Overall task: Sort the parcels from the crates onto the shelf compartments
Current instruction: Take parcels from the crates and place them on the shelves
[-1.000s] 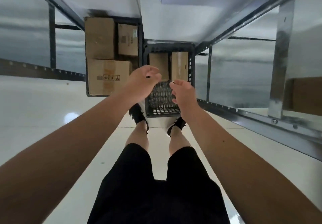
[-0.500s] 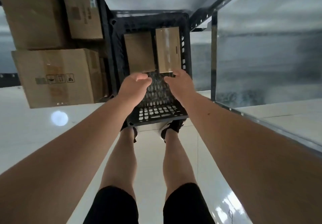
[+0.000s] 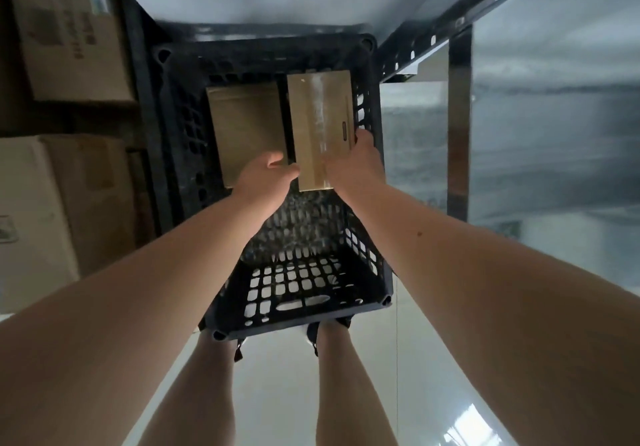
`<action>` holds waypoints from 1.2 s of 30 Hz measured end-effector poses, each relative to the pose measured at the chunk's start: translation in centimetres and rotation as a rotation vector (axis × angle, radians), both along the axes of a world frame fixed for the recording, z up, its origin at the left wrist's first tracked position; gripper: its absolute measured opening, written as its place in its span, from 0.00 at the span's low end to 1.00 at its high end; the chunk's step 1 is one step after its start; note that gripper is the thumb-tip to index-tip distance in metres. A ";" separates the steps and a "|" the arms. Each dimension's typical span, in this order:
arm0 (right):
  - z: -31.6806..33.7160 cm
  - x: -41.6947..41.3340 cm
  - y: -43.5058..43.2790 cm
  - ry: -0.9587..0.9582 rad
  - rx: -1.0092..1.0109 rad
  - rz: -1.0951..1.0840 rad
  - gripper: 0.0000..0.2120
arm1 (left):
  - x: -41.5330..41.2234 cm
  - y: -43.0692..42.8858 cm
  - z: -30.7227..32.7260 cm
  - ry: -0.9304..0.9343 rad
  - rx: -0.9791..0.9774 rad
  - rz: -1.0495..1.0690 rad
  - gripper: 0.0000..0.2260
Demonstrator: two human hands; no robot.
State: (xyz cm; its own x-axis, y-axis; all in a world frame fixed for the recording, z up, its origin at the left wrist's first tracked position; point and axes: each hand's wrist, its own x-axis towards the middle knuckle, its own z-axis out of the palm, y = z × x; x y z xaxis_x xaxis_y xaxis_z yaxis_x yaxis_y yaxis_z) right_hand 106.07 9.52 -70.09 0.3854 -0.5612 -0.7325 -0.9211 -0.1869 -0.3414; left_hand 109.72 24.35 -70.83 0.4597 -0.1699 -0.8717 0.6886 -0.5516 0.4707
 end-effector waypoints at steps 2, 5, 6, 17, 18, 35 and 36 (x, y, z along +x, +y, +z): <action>-1.4 0.1 -0.7 -0.008 0.031 -0.054 0.34 | 0.5 -0.9 -1.3 0.034 -0.029 0.032 0.31; -3.0 0.0 -1.2 -0.018 0.069 -0.039 0.33 | 1.0 -2.1 -2.6 0.047 -0.031 0.043 0.33; -3.4 0.0 -1.3 -0.025 0.083 -0.026 0.33 | 1.2 -2.5 -2.8 0.035 -0.028 0.041 0.33; -3.3 -1.4 -0.7 -0.023 0.174 -0.063 0.35 | -0.6 -3.0 -1.3 0.060 -0.011 0.196 0.35; -3.1 -1.7 -0.6 -0.021 0.173 -0.071 0.34 | -1.0 -2.8 -0.9 0.071 -0.011 0.203 0.35; 16.5 -4.3 7.8 -0.151 0.355 -0.206 0.13 | -3.3 8.4 18.7 -0.025 -0.073 0.195 0.22; 18.2 -4.3 8.5 -0.167 0.360 -0.210 0.14 | -3.5 9.1 20.3 -0.040 -0.071 0.204 0.21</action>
